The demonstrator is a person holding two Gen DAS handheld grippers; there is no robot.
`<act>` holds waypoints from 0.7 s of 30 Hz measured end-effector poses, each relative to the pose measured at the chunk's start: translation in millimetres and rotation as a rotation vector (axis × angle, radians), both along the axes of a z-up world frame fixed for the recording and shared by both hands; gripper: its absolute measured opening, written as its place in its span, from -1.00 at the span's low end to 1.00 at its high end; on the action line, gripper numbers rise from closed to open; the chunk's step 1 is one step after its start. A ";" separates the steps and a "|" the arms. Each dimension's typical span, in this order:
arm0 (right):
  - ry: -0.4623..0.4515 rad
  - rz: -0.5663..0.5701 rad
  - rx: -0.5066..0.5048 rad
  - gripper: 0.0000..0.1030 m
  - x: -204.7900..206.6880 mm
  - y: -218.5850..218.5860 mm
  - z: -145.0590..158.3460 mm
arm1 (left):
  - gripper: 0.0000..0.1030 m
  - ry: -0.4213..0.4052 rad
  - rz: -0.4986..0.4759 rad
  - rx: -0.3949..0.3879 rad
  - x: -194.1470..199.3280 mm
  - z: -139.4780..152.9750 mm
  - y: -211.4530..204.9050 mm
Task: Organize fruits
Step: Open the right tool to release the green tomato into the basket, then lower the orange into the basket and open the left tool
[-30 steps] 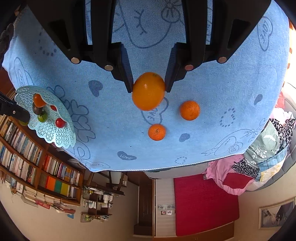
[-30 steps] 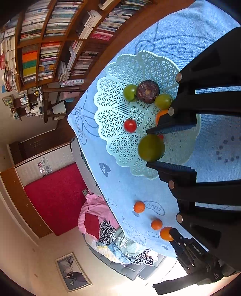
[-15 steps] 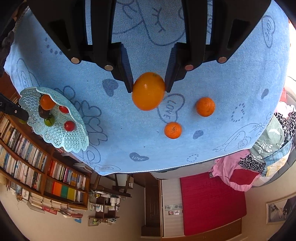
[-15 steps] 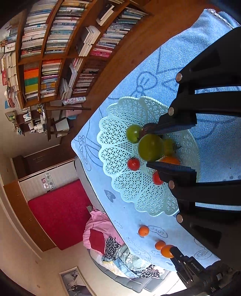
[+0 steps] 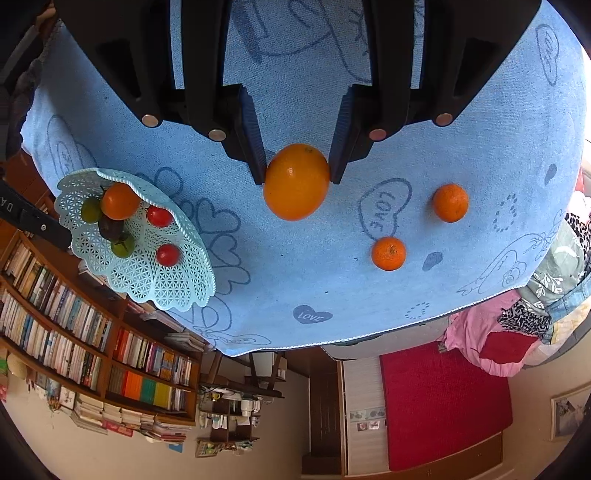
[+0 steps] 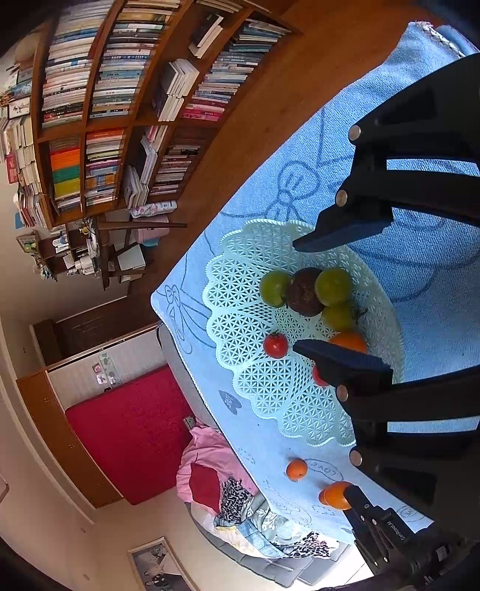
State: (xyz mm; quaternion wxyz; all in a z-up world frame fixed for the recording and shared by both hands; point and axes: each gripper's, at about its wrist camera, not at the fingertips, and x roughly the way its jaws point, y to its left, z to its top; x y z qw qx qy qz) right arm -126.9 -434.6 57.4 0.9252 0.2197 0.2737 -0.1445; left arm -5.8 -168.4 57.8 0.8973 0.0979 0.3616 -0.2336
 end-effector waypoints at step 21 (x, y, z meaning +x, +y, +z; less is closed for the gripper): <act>-0.024 -0.023 0.027 -0.01 -6.8 -15.4 3.0 | -0.31 -0.009 -0.201 -0.065 -9.3 11.7 -82.8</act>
